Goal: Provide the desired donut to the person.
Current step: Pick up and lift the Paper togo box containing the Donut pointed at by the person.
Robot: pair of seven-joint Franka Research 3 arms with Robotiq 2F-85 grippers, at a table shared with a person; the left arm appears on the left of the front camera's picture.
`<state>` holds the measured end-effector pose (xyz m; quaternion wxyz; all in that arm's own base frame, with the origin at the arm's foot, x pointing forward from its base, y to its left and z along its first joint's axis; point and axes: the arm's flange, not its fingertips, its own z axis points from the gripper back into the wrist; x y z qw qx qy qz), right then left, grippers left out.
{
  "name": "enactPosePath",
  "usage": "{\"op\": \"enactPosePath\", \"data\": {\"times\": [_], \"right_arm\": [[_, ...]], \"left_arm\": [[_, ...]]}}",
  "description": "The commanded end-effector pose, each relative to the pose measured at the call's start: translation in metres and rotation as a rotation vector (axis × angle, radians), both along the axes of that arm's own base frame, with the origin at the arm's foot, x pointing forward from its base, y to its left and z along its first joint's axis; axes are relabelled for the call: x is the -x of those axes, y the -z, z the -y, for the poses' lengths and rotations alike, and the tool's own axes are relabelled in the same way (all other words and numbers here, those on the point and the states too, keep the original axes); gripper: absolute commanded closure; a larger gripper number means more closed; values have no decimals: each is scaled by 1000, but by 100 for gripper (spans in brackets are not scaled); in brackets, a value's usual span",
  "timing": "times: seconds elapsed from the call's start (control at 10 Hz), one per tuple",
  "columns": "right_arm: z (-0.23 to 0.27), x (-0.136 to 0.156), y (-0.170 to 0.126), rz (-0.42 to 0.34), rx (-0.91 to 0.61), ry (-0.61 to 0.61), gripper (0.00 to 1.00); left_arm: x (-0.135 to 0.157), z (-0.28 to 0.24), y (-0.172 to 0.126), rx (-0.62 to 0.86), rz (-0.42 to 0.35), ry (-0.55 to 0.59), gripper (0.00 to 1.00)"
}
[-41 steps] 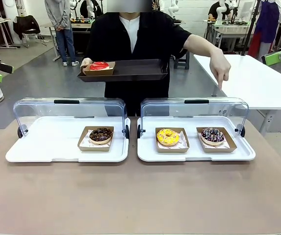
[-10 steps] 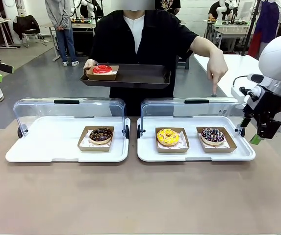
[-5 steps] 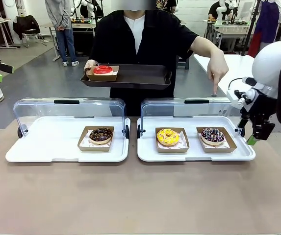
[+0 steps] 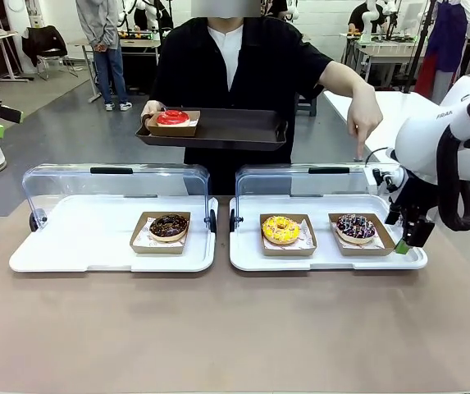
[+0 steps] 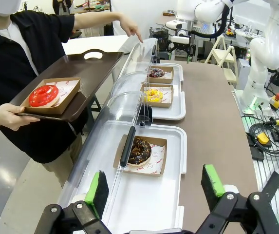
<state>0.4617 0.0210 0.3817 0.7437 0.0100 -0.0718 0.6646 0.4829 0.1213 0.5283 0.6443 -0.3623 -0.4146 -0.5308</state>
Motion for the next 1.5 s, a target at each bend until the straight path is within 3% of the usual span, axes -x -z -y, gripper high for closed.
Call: {"op": "enactPosePath", "data": {"times": [0.0,0.6,1.4], "right_arm": [[0,-2,15,17,6,5,0],[-6,-17,50,11,44,3,0],[6,-41,52,37,70,36,0]], "left_arm": [[0,-1,-1,10,7,-5,0],[0,-1,-1,10,7,-5,0],[0,-1,-1,10,7,-5,0]]}}
